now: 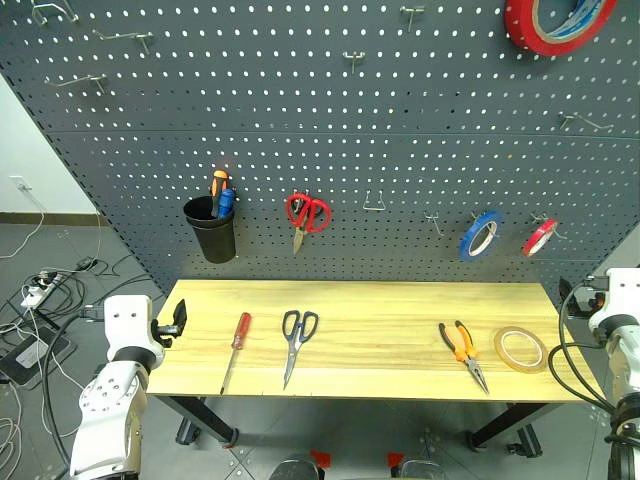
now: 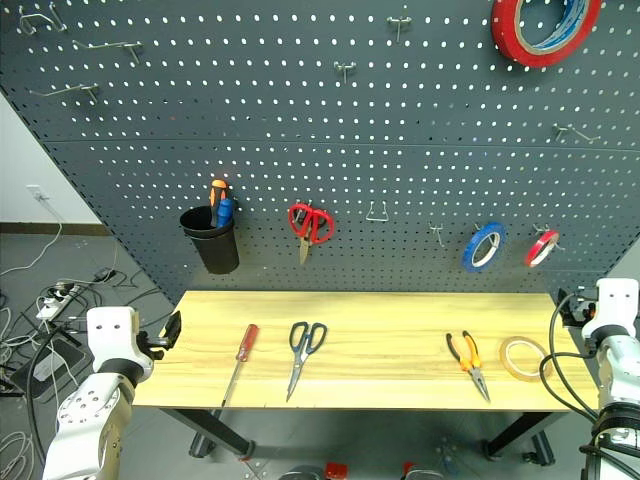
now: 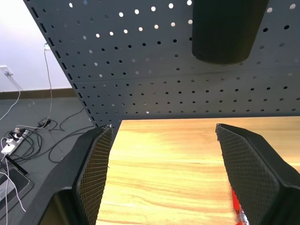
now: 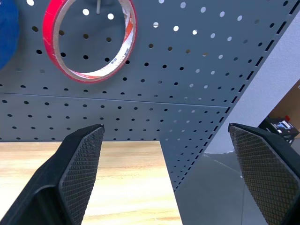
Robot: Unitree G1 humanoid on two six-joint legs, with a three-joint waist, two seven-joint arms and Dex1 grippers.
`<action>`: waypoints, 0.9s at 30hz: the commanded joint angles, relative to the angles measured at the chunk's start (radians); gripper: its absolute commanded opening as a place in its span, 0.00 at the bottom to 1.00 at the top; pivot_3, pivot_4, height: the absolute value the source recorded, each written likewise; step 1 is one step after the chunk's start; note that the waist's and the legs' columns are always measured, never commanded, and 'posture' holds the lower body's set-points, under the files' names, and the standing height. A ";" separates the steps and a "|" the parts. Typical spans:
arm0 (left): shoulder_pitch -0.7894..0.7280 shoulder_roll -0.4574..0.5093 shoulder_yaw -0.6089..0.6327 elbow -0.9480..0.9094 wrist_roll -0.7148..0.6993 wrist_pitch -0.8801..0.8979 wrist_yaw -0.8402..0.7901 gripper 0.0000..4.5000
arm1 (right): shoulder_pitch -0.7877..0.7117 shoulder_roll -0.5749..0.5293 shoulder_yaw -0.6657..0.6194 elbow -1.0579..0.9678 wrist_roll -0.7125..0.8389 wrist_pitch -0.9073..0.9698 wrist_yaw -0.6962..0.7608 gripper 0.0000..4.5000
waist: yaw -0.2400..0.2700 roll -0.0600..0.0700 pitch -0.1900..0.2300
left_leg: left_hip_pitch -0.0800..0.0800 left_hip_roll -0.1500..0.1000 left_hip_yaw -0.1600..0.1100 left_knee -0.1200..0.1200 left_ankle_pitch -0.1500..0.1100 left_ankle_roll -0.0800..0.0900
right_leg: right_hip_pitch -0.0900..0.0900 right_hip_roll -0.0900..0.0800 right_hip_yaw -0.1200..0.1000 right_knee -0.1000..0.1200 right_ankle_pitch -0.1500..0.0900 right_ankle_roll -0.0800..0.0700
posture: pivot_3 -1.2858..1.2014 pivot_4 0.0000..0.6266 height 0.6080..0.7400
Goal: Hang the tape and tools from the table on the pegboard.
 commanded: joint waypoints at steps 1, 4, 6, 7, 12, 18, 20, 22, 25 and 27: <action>-0.016 0.025 -0.006 -0.007 0.020 -0.029 -0.007 0.83 | -0.019 -0.032 -0.028 -0.006 0.015 -0.022 0.003 1.00 | 0.000 0.000 0.000 | 0.000 0.000 0.000 0.000 0.000 0.000 | 0.000 0.000 0.000 0.000 0.000 0.000 | 0.55 0.00 1.00; -0.016 0.025 -0.008 -0.007 0.035 -0.030 0.000 0.83 | -0.018 -0.034 -0.024 -0.002 0.014 -0.023 0.009 1.00 | 0.000 0.000 0.000 | 0.000 0.000 0.000 0.000 0.000 0.000 | 0.000 0.000 0.000 0.000 0.000 0.000 | 0.55 0.00 1.00; -0.014 0.025 -0.008 -0.006 0.044 -0.033 0.004 0.83 | -0.016 -0.034 -0.018 -0.004 0.010 -0.025 0.014 1.00 | 0.000 0.000 0.000 | 0.000 0.000 0.000 0.000 0.000 0.000 | 0.000 0.000 0.000 0.000 0.000 0.000 | 0.55 0.00 1.00; -0.012 0.028 -0.009 -0.006 0.052 -0.035 0.007 0.83 | -0.014 -0.033 -0.017 -0.005 0.009 -0.026 0.017 1.00 | 0.000 0.000 0.000 | 0.000 0.000 0.000 0.000 0.000 0.000 | 0.000 0.000 0.000 0.000 0.000 0.000 | 0.55 0.00 1.00; 0.008 0.016 0.001 -0.028 0.033 -0.032 0.002 0.83 | 0.015 -0.035 -0.013 -0.022 0.002 -0.029 0.029 1.00 | 0.000 0.000 0.000 | 0.000 0.000 0.000 0.000 0.000 0.000 | 0.000 0.000 0.000 0.000 0.000 0.000 | 0.55 0.00 1.00; 0.037 0.012 -0.044 -0.121 0.048 0.013 -0.002 0.83 | 0.144 -0.020 0.021 -0.185 0.015 0.013 0.128 1.00 | 0.002 0.000 0.000 | -0.001 0.001 0.000 0.000 0.000 0.000 | 0.000 -0.001 0.000 -0.001 0.000 0.000 | 0.55 0.00 1.00; 0.035 0.016 -0.075 -0.139 0.058 -0.013 -0.025 0.83 | 0.213 -0.006 0.030 -0.298 0.045 0.092 0.171 1.00 | 0.001 0.000 0.000 | -0.001 0.001 0.000 0.000 0.000 0.000 | 0.000 -0.001 0.000 0.000 0.000 0.000 | 0.54 0.00 1.00; 0.029 0.024 -0.108 -0.160 0.065 -0.030 -0.053 0.83 | 0.289 0.008 0.032 -0.419 0.072 0.176 0.204 1.00 | 0.001 0.000 0.002 | -0.001 0.002 0.000 0.000 0.000 0.001 | 0.001 -0.001 0.000 -0.001 0.000 0.000 | 0.54 0.04 1.00; 0.018 0.050 -0.152 -0.202 0.088 -0.027 -0.088 0.83 | 0.392 0.017 0.038 -0.592 0.095 0.298 0.213 1.00 | 0.001 0.001 0.018 | -0.001 0.002 -0.001 0.000 0.000 0.001 | 0.001 -0.001 0.000 -0.001 0.000 0.000 | 0.53 0.10 1.00; -0.008 0.090 -0.202 -0.244 0.067 0.038 -0.166 0.83 | 0.447 -0.001 0.073 -0.701 0.061 0.425 0.193 1.00 | -0.001 0.003 0.040 | -0.001 0.003 0.000 0.000 -0.001 0.001 | 0.001 -0.002 0.000 -0.001 0.000 0.000 | 0.52 0.15 1.00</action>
